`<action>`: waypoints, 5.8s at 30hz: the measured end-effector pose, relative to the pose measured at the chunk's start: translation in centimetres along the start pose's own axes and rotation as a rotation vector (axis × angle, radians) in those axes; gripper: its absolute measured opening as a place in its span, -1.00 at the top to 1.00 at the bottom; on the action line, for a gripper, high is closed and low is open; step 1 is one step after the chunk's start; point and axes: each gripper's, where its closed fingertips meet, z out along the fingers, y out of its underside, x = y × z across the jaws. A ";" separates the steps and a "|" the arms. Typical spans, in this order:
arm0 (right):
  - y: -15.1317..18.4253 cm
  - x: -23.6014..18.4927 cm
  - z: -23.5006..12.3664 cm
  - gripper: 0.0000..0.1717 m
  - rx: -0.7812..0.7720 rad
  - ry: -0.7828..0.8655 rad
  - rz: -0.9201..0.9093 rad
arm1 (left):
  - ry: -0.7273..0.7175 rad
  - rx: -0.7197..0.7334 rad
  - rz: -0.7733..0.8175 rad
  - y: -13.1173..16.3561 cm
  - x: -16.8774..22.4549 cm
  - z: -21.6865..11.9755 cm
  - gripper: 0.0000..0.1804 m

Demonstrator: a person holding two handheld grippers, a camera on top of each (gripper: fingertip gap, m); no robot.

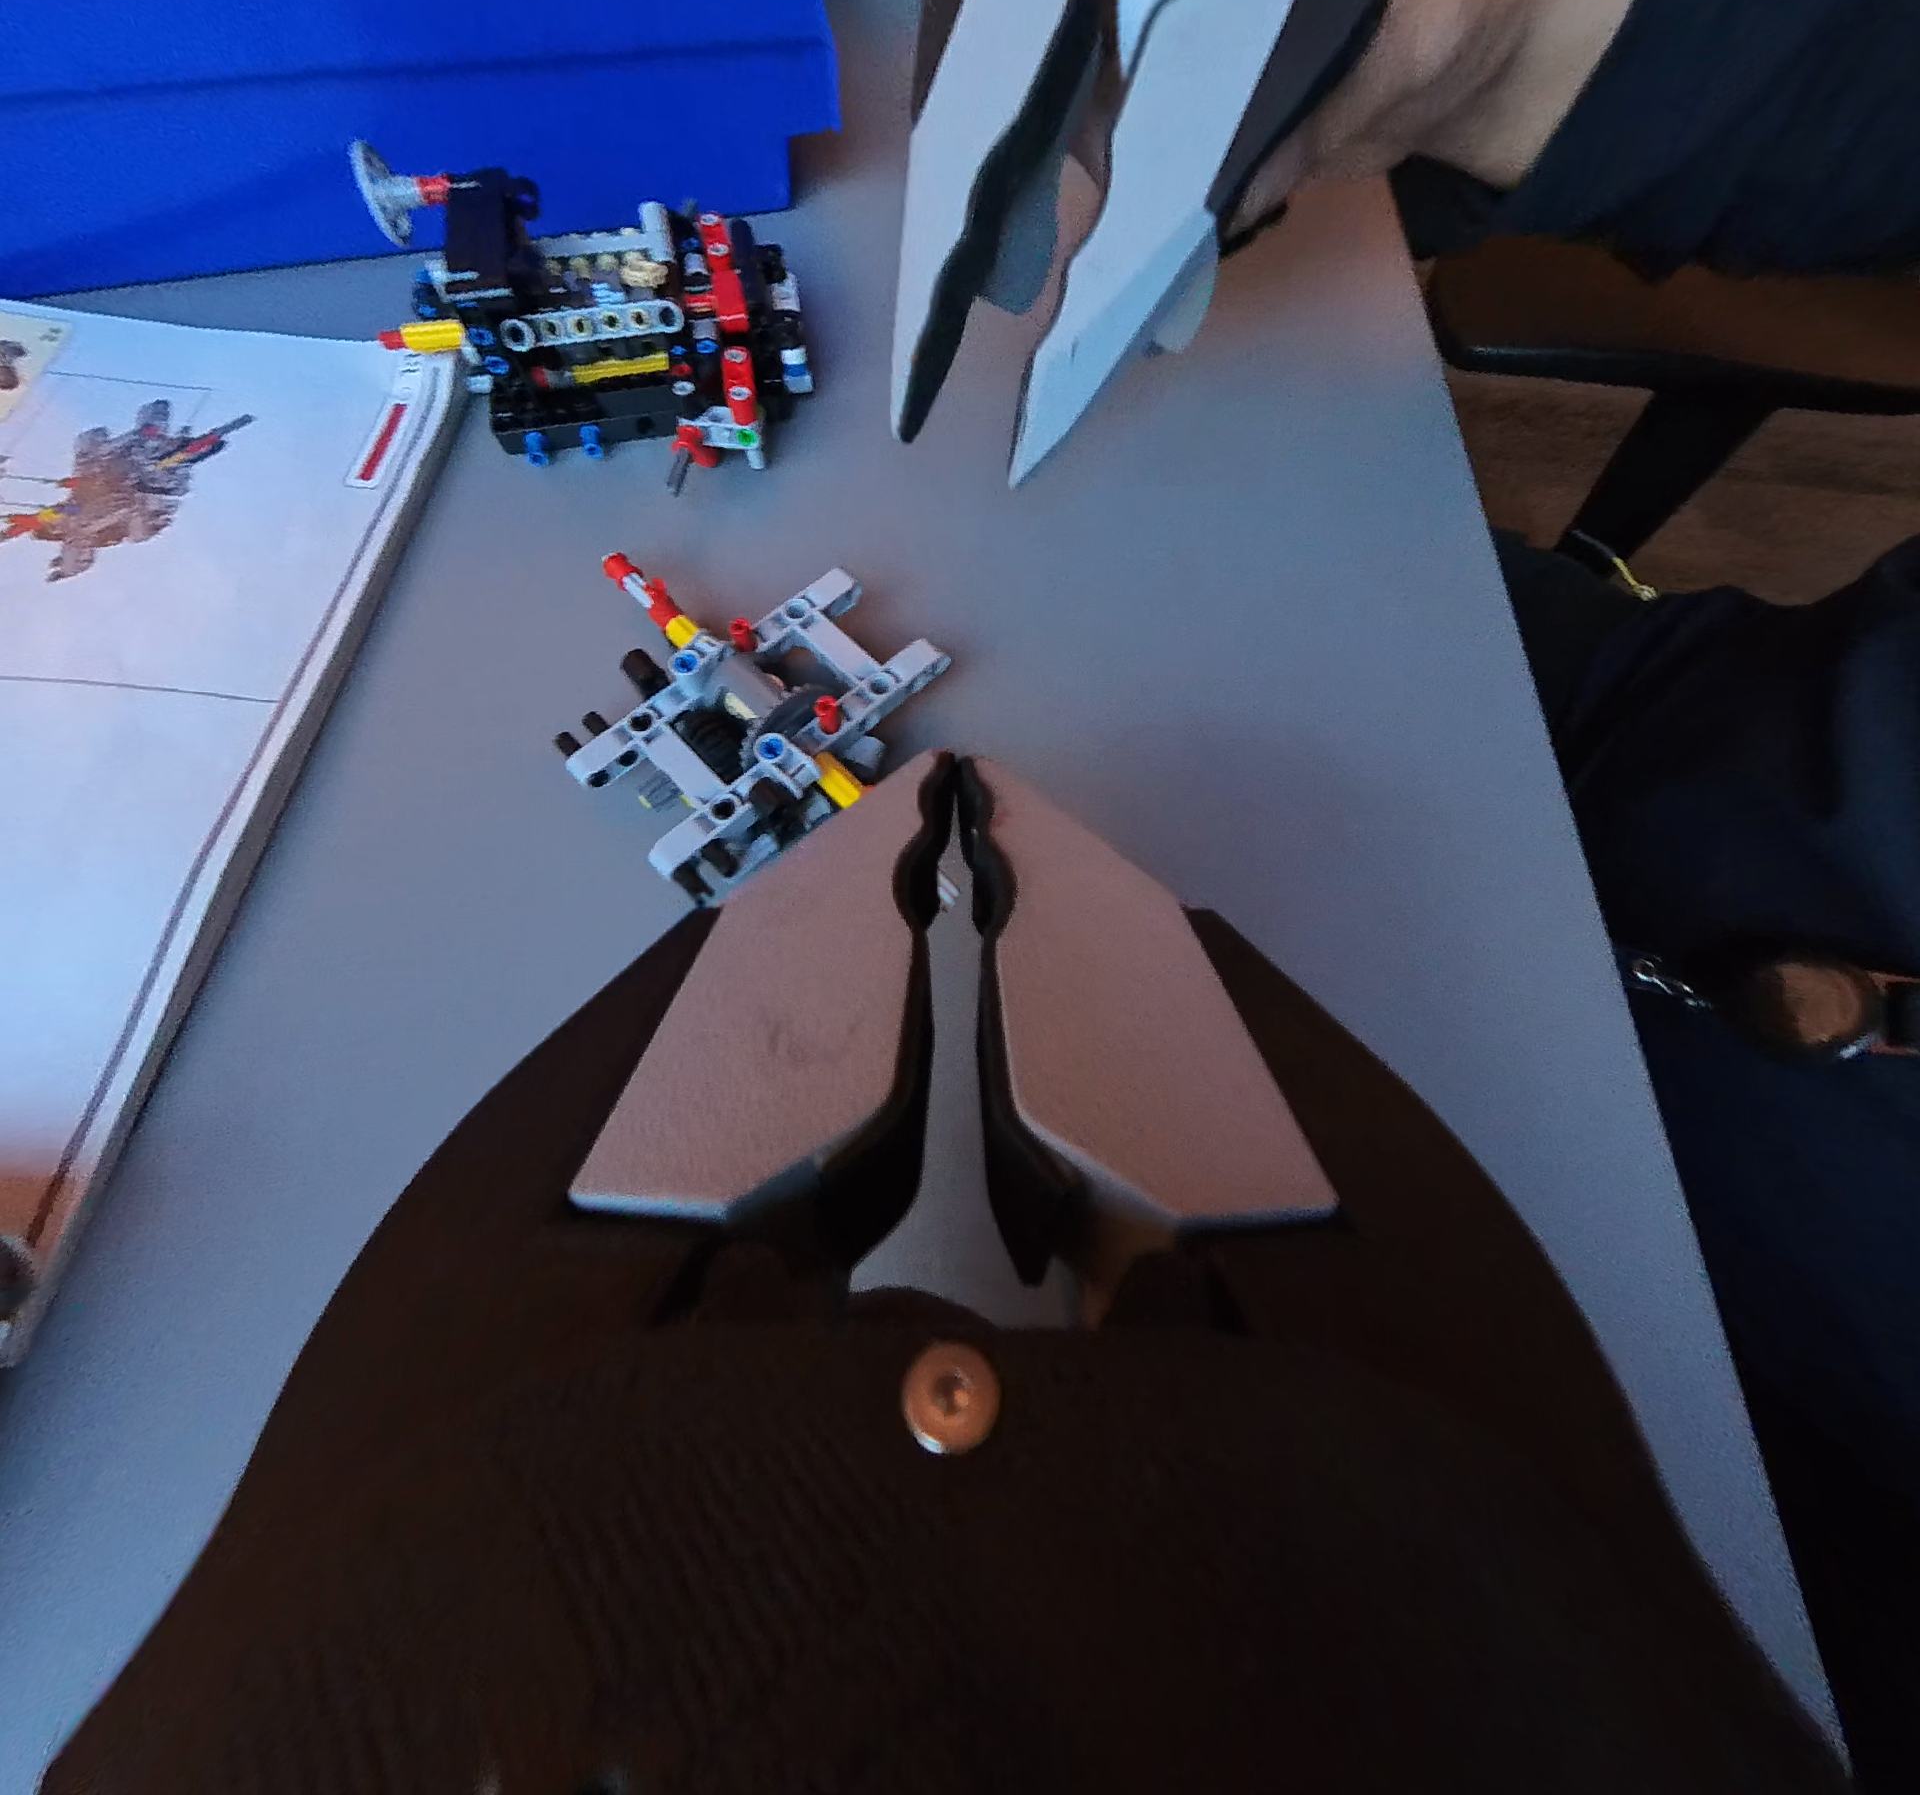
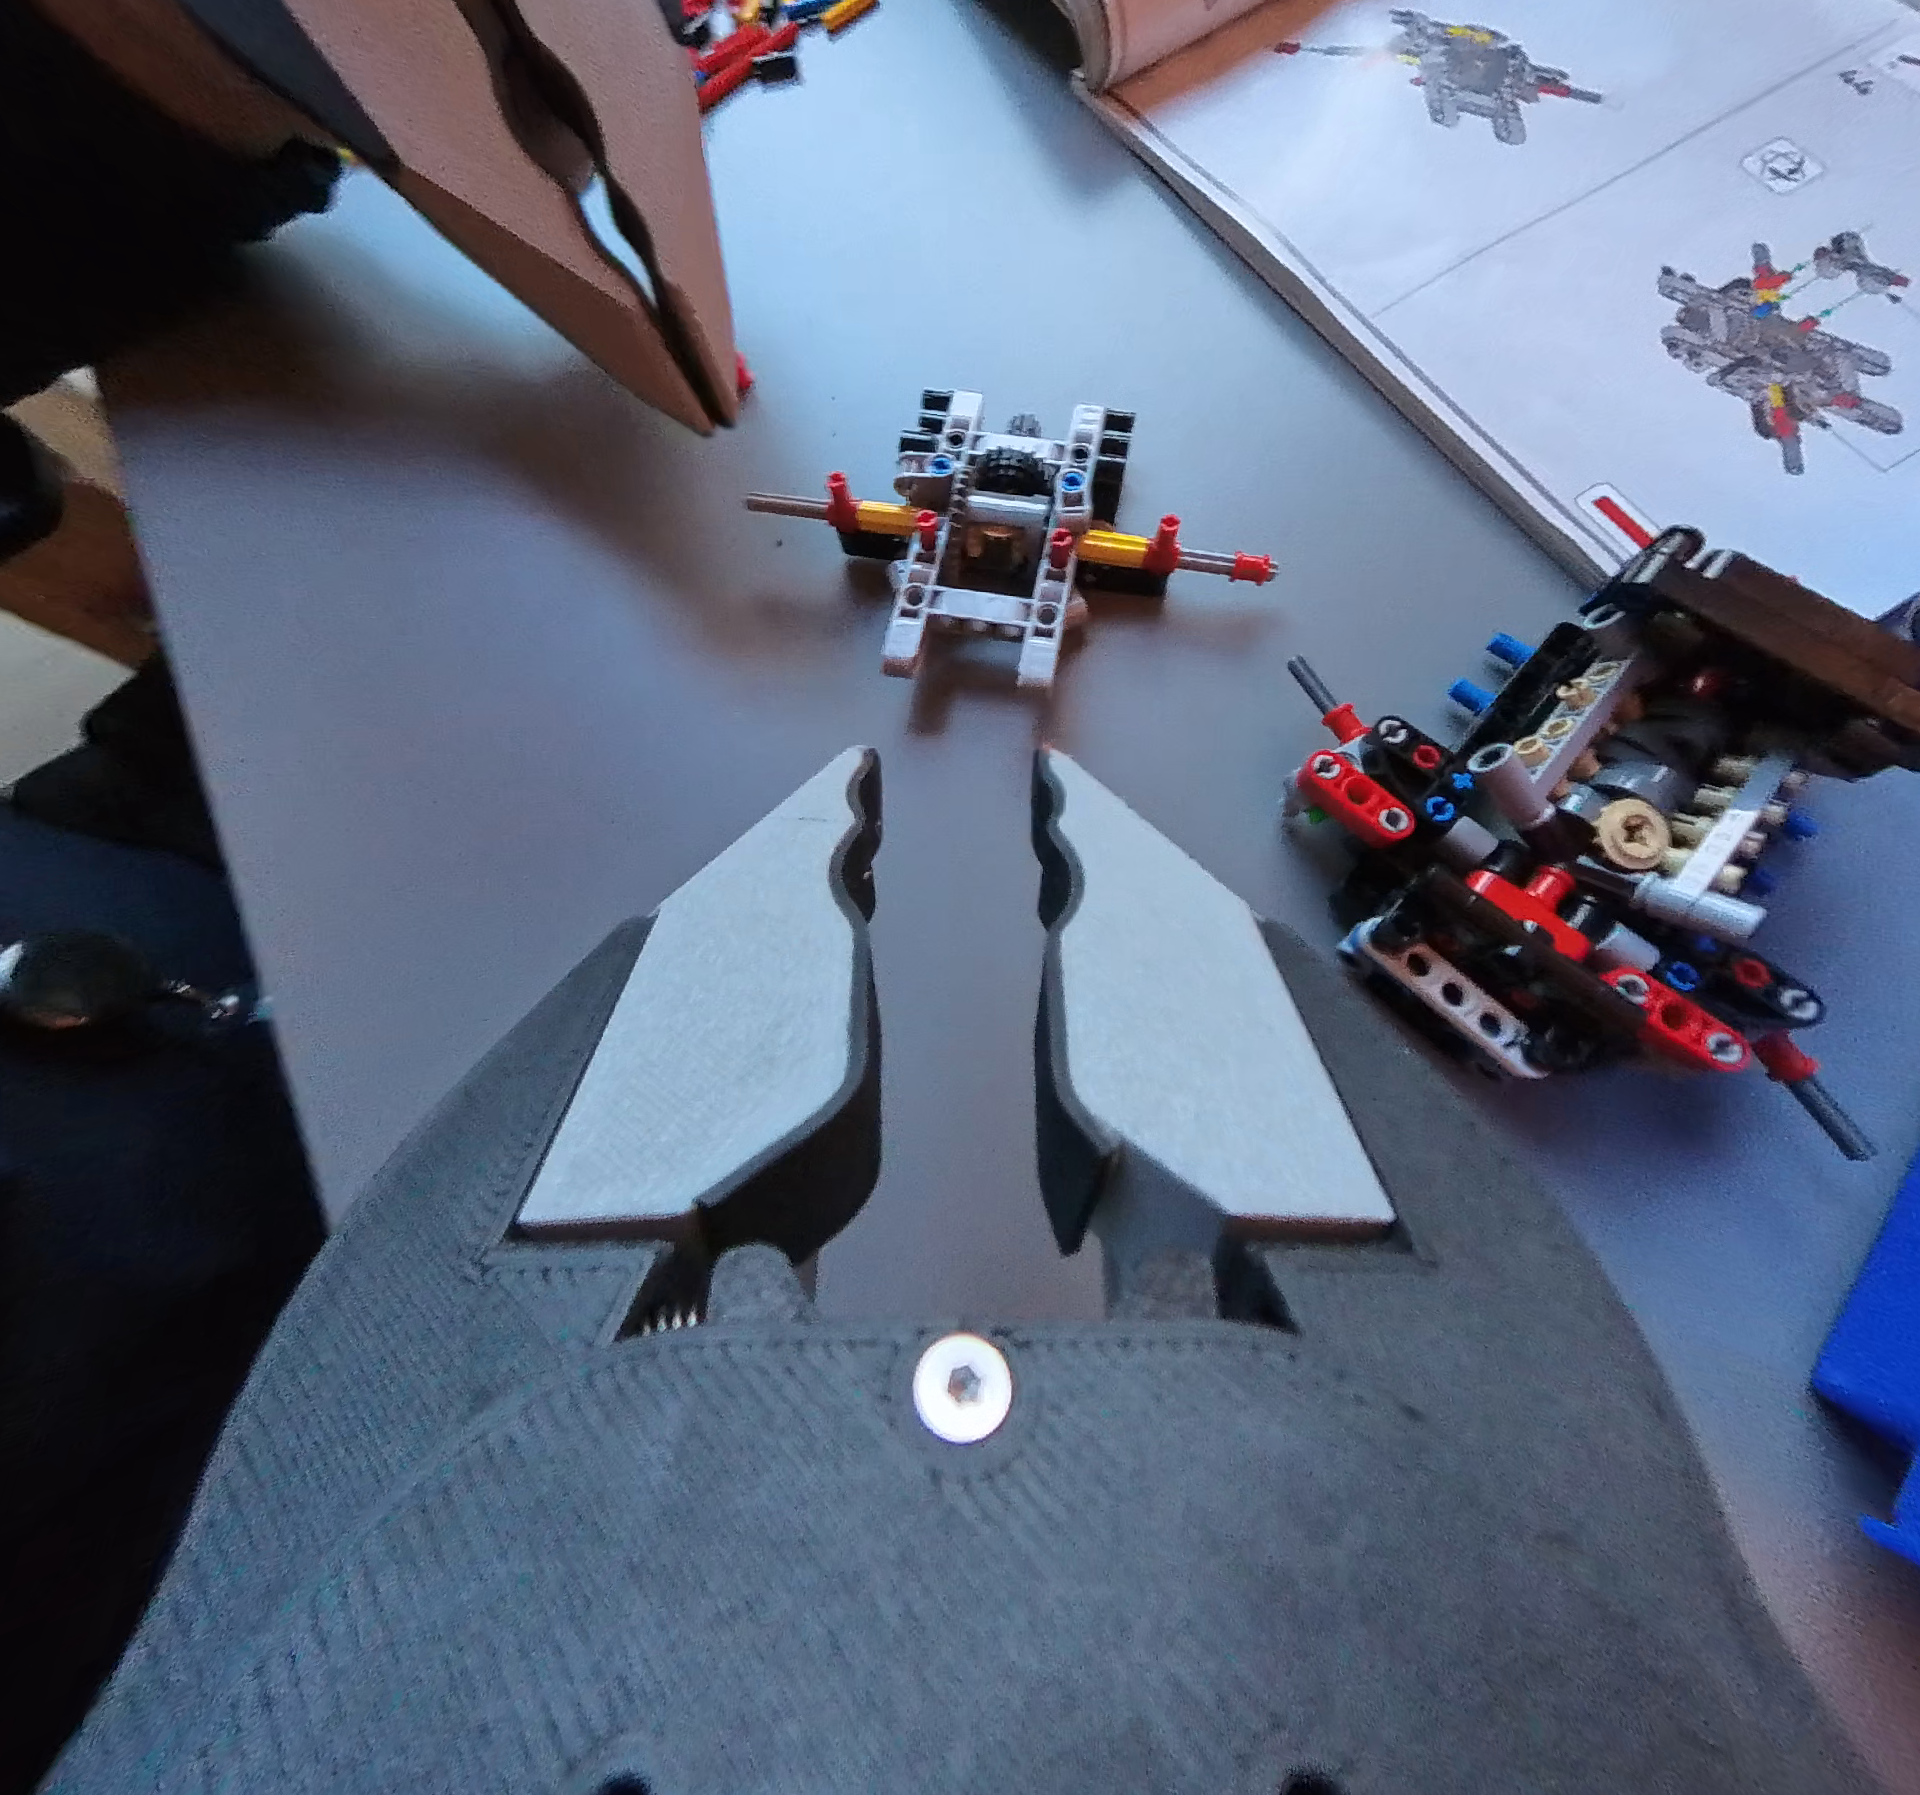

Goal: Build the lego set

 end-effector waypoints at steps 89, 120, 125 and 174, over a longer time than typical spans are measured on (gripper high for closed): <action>2.4 -3.4 3.5 0.97 -0.012 -0.035 -0.466 | -0.012 -0.117 0.142 0.6 1.3 2.4 0.74; 3.2 -3.2 1.8 0.95 -0.001 -0.114 -0.416 | -0.008 -0.183 0.183 1.9 2.1 3.7 0.84; 3.4 -3.2 1.9 0.95 -0.013 -0.107 -0.432 | 0.014 -0.164 0.163 1.8 2.3 3.7 0.80; 3.4 -3.3 2.1 0.96 -0.053 -0.167 -0.348 | -0.043 -0.319 0.178 3.2 1.6 3.6 0.37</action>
